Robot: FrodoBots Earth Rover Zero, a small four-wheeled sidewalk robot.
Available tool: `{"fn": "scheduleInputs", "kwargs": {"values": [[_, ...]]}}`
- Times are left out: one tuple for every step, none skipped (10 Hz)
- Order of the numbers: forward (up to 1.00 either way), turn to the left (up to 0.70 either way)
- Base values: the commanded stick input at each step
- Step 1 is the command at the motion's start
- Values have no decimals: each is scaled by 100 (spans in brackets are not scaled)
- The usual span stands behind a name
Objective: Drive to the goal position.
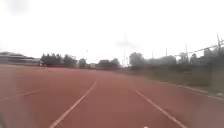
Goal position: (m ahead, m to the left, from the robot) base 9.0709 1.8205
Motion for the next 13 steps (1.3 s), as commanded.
{"fn": "scheduleInputs", "kwargs": {"values": [[70, 0], [70, 0], [70, 0], [70, 0], [70, 0], [70, 0], [70, 0], [70, 0], [70, 0], [70, 0], [70, 0], [70, 0], [70, 0]]}}
